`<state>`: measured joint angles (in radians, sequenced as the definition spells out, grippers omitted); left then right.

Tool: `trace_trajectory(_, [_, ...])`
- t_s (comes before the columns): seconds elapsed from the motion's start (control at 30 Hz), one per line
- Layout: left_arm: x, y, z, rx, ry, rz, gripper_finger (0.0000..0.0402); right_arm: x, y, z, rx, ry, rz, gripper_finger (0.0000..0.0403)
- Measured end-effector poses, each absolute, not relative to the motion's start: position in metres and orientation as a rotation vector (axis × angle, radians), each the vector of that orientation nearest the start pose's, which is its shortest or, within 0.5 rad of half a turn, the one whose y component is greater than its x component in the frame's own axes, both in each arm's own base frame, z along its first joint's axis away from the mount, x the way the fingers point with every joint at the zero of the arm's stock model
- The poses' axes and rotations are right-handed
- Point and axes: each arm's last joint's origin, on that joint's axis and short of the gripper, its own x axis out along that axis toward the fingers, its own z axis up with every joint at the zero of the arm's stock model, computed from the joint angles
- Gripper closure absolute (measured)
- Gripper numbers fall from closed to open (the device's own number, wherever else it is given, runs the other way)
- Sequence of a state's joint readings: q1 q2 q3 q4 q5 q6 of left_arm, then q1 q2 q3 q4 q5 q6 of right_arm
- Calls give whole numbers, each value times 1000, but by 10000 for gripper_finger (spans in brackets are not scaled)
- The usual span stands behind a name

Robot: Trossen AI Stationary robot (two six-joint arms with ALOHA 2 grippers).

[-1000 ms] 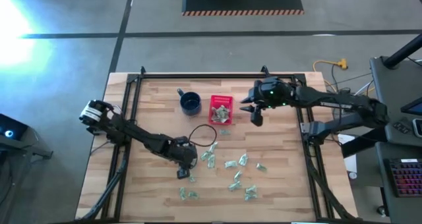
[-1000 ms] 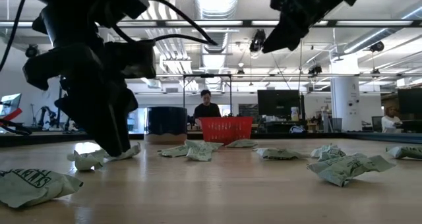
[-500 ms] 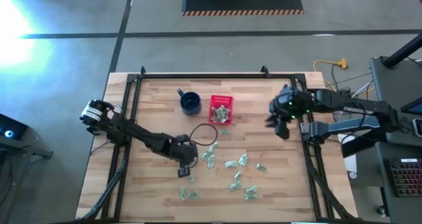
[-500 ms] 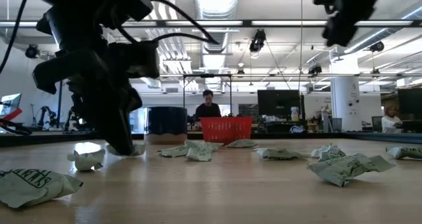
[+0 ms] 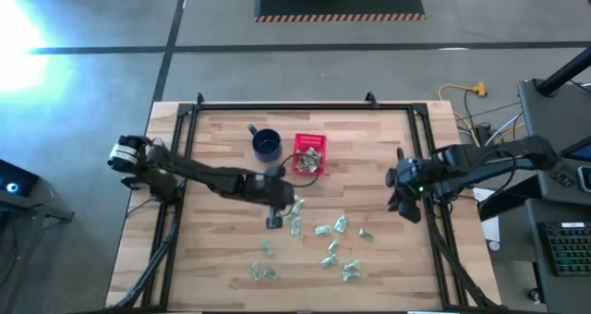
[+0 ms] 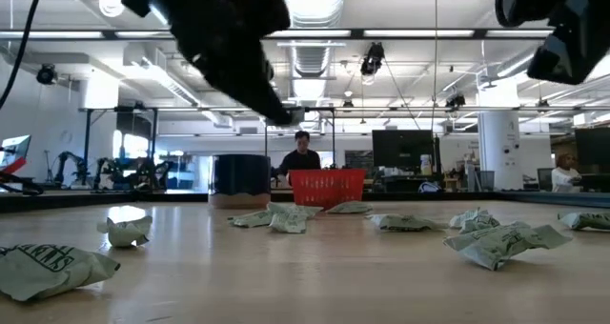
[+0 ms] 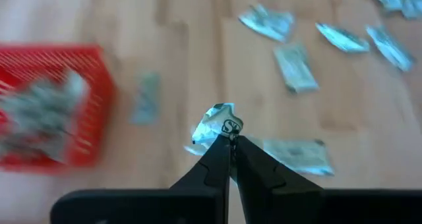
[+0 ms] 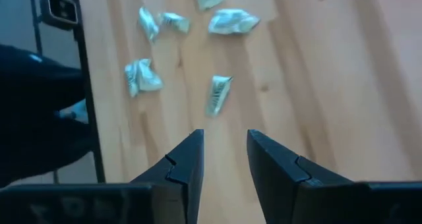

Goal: Pick and place Stevia / Truvia into bins
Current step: Put the stevia packet into the basket

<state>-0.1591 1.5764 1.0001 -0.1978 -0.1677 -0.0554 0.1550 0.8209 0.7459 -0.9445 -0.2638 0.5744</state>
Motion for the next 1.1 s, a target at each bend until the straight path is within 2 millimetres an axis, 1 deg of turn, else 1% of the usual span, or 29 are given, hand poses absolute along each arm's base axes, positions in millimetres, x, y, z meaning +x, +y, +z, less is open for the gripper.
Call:
trace_trajectory(0.13, [337,-27,238,120,695,94,400,142,40,241,601,1079,121,300])
trace_trajectory(0.23, [343,-6,250,124,651,164,400,148,47,231,634,1026,148,304])
trace_trajectory(0.3, [344,8,254,120,633,212,400,151,50,226,648,995,150,306])
trace_trajectory(0.47, [344,44,254,97,631,316,400,155,55,212,674,962,146,310])
trace_trajectory(0.6, [346,61,244,75,650,333,392,156,55,204,692,966,121,307])
trace_trajectory(0.73, [354,66,231,53,675,232,362,156,55,195,703,999,95,309])
trace_trajectory(0.87, [361,66,222,52,676,212,313,159,56,190,696,1027,80,307])
trace_trajectory(0.97, [361,66,221,49,682,215,277,162,58,186,686,1050,73,302])
trace_trajectory(1.1, [358,66,227,48,670,216,242,166,63,175,642,1107,78,289])
